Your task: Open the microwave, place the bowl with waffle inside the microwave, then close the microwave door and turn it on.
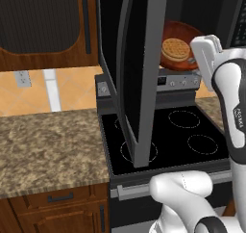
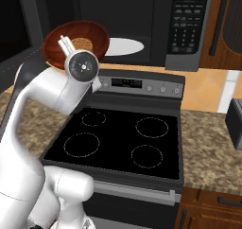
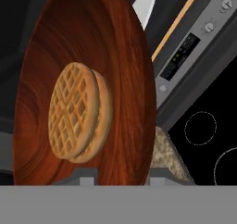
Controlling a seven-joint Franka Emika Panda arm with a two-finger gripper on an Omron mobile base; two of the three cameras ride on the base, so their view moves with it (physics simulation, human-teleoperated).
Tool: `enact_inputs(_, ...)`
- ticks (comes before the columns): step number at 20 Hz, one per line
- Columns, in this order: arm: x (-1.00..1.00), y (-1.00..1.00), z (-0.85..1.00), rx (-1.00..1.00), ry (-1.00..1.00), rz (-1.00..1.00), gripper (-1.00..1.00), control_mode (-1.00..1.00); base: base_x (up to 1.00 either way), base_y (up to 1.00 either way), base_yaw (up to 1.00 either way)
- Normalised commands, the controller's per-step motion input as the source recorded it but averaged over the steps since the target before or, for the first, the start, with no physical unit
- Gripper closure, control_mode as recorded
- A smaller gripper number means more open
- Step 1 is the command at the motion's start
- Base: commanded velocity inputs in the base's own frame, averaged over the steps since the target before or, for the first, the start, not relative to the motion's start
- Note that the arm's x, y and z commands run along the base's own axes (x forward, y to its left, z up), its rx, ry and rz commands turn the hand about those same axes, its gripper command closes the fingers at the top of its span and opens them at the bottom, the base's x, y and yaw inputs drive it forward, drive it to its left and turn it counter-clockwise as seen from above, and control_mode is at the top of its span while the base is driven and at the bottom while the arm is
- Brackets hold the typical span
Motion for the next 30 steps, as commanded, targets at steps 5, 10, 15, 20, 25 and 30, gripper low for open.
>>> enact_inputs(5,0.55,0.0,0.32,0.0,-0.05,-0.04,1.0,-1.0,0.0,0.0,0.0)
enact_inputs(10,0.72,-0.05,0.12,0.0,0.0,-0.03,1.0,-1.0,0.0,0.0,0.0)
enact_inputs(15,0.68,-0.12,0.0,0.0,0.0,-0.01,1.0,-1.0,0.0,0.0,0.0)
enact_inputs(20,0.54,-0.26,-0.04,0.0,0.03,-0.02,1.0,-1.0,0.0,0.0,0.0)
enact_inputs(25,0.41,-0.27,-0.35,0.0,0.07,0.0,1.0,-1.0,0.0,0.0,0.0)
enact_inputs(30,0.48,-0.12,-0.32,0.0,0.07,0.0,1.0,-1.0,0.0,0.0,0.0)
